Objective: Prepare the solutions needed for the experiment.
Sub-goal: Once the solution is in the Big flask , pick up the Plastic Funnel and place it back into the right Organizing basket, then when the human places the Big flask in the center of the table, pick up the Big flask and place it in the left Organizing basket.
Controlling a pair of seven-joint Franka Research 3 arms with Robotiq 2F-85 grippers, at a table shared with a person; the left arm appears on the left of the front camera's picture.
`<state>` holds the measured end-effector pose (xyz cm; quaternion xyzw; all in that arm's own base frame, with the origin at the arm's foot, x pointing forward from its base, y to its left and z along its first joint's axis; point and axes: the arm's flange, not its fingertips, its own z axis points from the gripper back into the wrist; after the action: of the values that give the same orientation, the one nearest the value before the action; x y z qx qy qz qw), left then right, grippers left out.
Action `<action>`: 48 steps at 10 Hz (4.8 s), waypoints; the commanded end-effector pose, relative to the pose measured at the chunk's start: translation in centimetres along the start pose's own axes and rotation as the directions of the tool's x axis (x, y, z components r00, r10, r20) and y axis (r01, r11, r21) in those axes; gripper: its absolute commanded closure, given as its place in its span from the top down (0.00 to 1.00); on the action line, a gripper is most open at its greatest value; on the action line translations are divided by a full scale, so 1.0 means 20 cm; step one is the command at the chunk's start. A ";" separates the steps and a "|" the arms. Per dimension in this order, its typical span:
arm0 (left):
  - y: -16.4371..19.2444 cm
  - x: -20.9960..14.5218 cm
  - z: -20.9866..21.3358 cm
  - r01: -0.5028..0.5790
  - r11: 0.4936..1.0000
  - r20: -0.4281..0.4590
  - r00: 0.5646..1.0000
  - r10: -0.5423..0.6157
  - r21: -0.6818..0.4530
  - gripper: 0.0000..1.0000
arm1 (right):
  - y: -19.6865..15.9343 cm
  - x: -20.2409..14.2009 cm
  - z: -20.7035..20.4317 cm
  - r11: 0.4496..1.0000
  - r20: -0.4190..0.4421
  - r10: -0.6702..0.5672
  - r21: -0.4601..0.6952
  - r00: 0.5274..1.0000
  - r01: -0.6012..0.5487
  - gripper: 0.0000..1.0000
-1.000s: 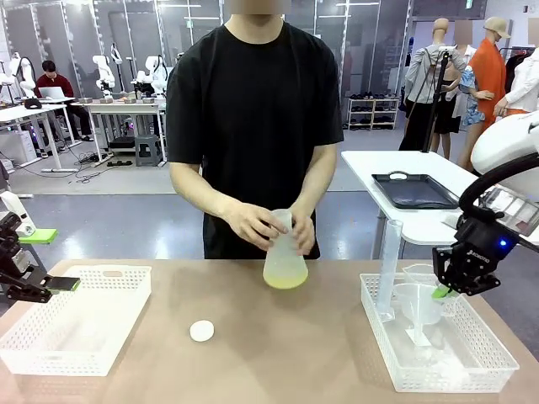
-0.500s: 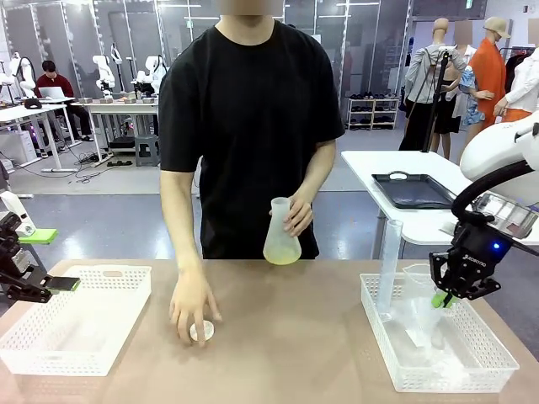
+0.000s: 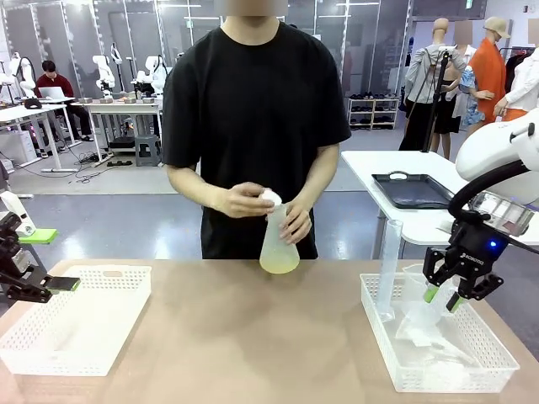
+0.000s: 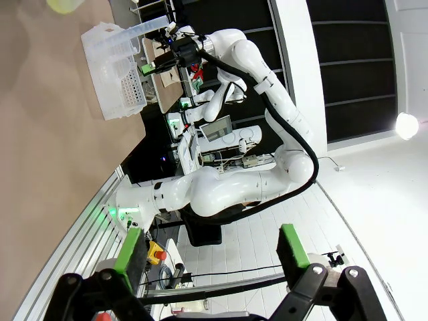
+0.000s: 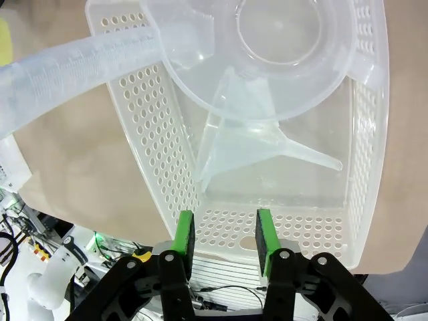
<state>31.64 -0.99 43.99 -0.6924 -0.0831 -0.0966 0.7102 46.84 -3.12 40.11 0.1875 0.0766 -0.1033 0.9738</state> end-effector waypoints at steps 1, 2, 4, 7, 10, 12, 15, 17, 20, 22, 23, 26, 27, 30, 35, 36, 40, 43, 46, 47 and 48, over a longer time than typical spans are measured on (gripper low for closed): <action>-0.01 0.00 0.00 0.006 1.000 -0.001 1.000 -0.006 -0.006 1.00 | 0.00 0.00 0.00 1.000 -0.001 -0.002 0.010 1.000 0.002 0.48; -0.01 0.00 0.00 0.006 1.000 -0.001 1.000 -0.006 -0.006 1.00 | 0.00 0.00 0.00 1.000 -0.001 -0.002 0.010 1.000 0.002 0.48; -0.01 0.00 0.00 0.006 1.000 -0.001 1.000 -0.006 -0.006 1.00 | 0.00 0.00 0.00 1.000 -0.001 -0.002 0.010 1.000 0.002 0.48; -0.01 0.00 0.00 0.006 1.000 -0.001 1.000 -0.006 -0.006 1.00 | 0.00 0.00 0.00 1.000 -0.001 -0.002 0.010 1.000 0.002 0.48; -0.01 0.00 0.00 0.006 1.000 -0.001 1.000 -0.006 -0.006 1.00 | 0.00 0.00 0.00 1.000 -0.001 -0.002 0.010 1.000 0.002 0.48; -0.01 0.00 0.00 0.006 1.000 -0.001 1.000 -0.006 -0.006 1.00 | 0.12 -0.15 0.05 0.993 0.092 0.102 0.058 0.991 -0.108 0.48; -0.01 0.00 0.00 0.006 1.000 -0.001 1.000 -0.006 -0.006 1.00 | 0.45 -0.49 0.18 0.932 0.317 0.329 0.043 0.890 -0.360 0.48; -0.01 0.00 0.00 0.006 1.000 -0.001 1.000 -0.006 -0.006 1.00 | 0.57 -0.64 0.24 0.853 0.416 0.390 0.171 0.821 -0.492 0.48; -0.01 0.00 0.00 0.006 1.000 -0.001 1.000 -0.006 -0.006 1.00 | 0.54 -0.73 0.30 0.789 0.463 0.276 0.390 0.842 -0.474 0.52; -0.01 0.00 0.00 0.006 1.000 -0.001 1.000 -0.006 -0.006 1.00 | 0.44 -0.75 0.35 0.666 0.406 0.252 0.585 0.878 -0.462 0.72; -0.01 0.00 0.00 0.006 1.000 -0.001 1.000 -0.006 -0.006 1.00 | 0.41 -0.78 0.37 0.621 0.395 0.266 0.627 0.879 -0.470 0.87; -0.01 0.00 0.00 0.006 1.000 -0.001 1.000 -0.006 -0.006 1.00 | 0.34 -0.82 0.42 0.523 0.350 0.280 0.726 0.894 -0.447 0.92; -0.01 0.00 0.00 0.006 1.000 -0.001 1.000 -0.006 -0.006 1.00 | 0.34 -0.82 0.42 0.506 0.341 0.287 0.739 0.895 -0.444 1.00; -0.01 0.00 0.00 0.006 1.000 -0.001 1.000 -0.006 -0.006 1.00 | 0.31 -0.84 0.45 0.500 0.319 0.256 0.764 0.913 -0.407 1.00; -0.01 0.00 0.00 0.006 1.000 -0.001 1.000 -0.006 -0.006 1.00 | 0.30 -0.85 0.45 0.506 0.311 0.258 0.763 0.915 -0.402 1.00; -0.01 0.00 0.00 0.006 1.000 -0.001 1.000 -0.006 -0.006 1.00 | 0.30 -0.85 0.45 0.506 0.311 0.258 0.763 0.915 -0.402 1.00; -0.01 0.00 0.00 0.006 1.000 -0.001 1.000 -0.006 -0.006 1.00 | 0.30 -0.85 0.45 0.506 0.311 0.258 0.763 0.915 -0.402 1.00; -0.01 0.00 0.00 0.006 1.000 -0.001 1.000 -0.006 -0.006 1.00 | 0.30 -0.85 0.45 0.506 0.311 0.258 0.763 0.915 -0.402 1.00; -0.01 0.00 0.00 0.006 1.000 -0.001 1.000 -0.006 -0.006 1.00 | 0.30 -0.85 0.45 0.506 0.311 0.258 0.763 0.915 -0.402 1.00; -0.01 0.00 0.00 0.006 1.000 -0.001 1.000 -0.006 -0.006 1.00 | 0.30 -0.85 0.45 0.506 0.311 0.258 0.763 0.915 -0.402 1.00; -0.01 0.00 0.00 0.006 1.000 -0.001 1.000 -0.006 -0.006 1.00 | 0.30 -0.85 0.45 0.506 0.311 0.258 0.763 0.915 -0.402 1.00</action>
<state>31.64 -0.99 43.99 -0.6923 -0.0830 -0.0966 0.7103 32.62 1.76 53.59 0.6117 -0.0902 0.0436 0.7847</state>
